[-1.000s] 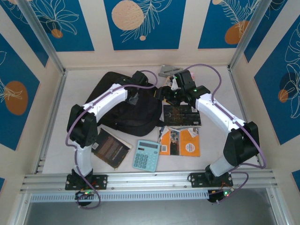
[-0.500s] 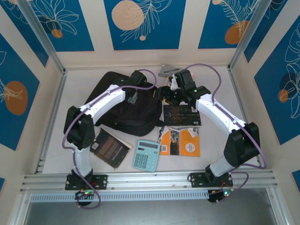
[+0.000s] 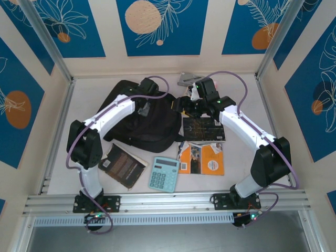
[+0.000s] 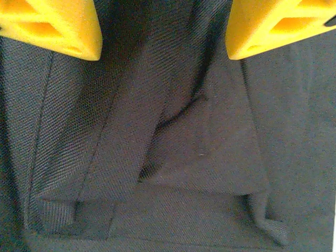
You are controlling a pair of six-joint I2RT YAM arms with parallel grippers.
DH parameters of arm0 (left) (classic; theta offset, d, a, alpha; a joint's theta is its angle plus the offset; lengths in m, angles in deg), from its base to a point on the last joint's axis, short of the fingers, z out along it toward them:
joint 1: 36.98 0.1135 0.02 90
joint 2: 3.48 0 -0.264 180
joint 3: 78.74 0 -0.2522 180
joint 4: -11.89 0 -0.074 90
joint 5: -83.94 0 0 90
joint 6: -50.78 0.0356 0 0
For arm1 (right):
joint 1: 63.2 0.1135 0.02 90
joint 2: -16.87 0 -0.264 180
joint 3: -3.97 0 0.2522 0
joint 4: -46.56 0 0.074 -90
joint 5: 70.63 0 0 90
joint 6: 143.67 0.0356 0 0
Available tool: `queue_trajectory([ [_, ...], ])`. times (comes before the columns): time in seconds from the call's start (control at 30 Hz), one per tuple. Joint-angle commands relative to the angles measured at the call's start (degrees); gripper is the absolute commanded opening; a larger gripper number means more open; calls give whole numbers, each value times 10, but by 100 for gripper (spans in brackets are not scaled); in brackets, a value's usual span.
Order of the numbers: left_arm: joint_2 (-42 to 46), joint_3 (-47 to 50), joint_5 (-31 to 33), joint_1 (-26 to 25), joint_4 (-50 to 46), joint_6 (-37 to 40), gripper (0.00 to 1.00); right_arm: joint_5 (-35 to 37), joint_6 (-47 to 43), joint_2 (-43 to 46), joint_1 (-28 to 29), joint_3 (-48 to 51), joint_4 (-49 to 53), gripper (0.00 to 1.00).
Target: Pack books, pencil case, and school supplies into a backpack
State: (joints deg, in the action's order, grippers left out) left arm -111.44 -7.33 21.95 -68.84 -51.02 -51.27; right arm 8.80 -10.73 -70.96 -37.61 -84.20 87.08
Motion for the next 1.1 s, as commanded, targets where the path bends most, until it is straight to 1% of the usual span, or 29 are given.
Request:
queue_trajectory([
  [0.0, -24, 12, -34, 14, -2, -18, 54, -14, -10, 20, -1, 10, 0, 59],
  [0.03, -25, 12, -43, 18, 0, -20, 46, -15, -10, 21, -1, 11, 0, 59],
  [0.1, -19, 14, -70, 29, 3, -26, 20, -18, -11, 22, 0, 10, 0, 58],
  [0.17, -3, 19, -103, 39, 12, -35, 0, -19, -16, 20, 5, 4, 2, 58],
  [0.33, 49, 40, -211, 77, 45, -68, 0, 11, -21, -15, 37, -45, 26, 58],
  [0.4, 69, 55, -262, 94, 64, -79, 0, 29, -17, -45, 47, -75, 42, 58],
  [0.53, 102, 87, -340, 124, 99, -104, 0, 43, 3, -109, 55, -124, 68, 57],
  [0.63, 120, 112, -415, 146, 129, -131, 0, 54, 11, -152, 62, -154, 80, 57],
  [0.8, 137, 126, -492, 165, 154, -161, 0, 109, 8, -216, 68, -210, 124, 58],
  [0.9, 154, 138, -527, 182, 172, -186, 0, 147, -3, -234, 64, -209, 134, 59],
  [1.07, 185, 161, -596, 225, 215, -253, 0, 111, 24, -236, 34, -159, 104, 63],
])
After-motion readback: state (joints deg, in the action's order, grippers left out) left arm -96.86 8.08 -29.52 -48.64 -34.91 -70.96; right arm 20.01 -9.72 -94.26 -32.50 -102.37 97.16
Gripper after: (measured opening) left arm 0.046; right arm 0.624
